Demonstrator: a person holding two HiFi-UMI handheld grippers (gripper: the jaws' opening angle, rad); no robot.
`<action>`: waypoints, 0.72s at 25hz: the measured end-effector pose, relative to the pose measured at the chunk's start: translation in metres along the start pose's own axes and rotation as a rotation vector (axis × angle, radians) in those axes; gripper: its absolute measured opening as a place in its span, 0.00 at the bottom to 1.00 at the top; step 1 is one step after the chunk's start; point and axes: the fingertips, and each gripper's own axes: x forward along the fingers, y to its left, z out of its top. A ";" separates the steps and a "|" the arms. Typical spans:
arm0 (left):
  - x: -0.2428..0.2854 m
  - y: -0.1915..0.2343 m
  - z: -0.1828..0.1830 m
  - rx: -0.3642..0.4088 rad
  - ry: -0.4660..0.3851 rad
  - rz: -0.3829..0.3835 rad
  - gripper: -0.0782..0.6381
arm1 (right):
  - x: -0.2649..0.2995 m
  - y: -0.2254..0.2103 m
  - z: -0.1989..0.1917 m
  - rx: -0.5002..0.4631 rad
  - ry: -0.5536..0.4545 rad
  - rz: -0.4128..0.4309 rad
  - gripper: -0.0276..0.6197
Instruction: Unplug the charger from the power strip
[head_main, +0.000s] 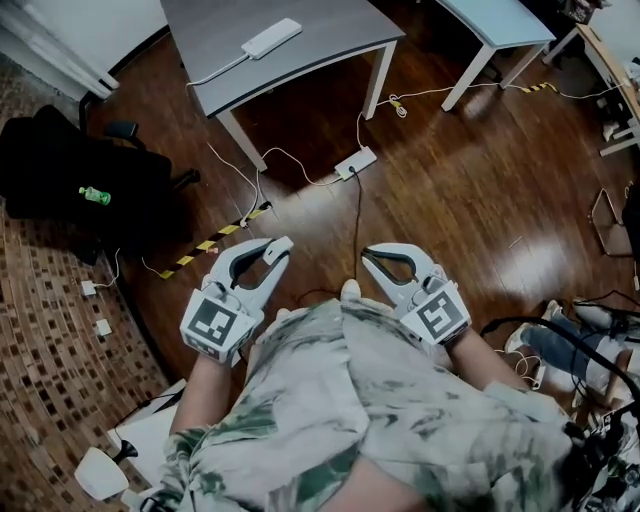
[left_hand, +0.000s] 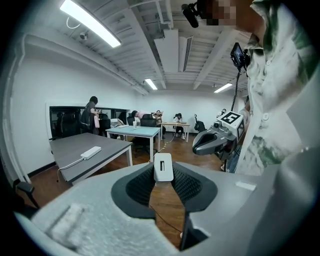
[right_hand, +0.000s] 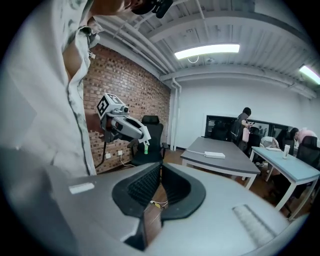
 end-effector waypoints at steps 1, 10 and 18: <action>-0.005 -0.002 0.000 -0.004 -0.005 -0.009 0.26 | 0.001 0.005 0.002 -0.007 0.002 -0.005 0.07; -0.075 0.000 -0.024 -0.021 -0.041 -0.041 0.26 | 0.024 0.077 0.023 0.001 0.019 -0.003 0.07; -0.110 0.001 -0.046 -0.041 -0.061 -0.088 0.26 | 0.046 0.123 0.034 -0.006 0.050 -0.008 0.06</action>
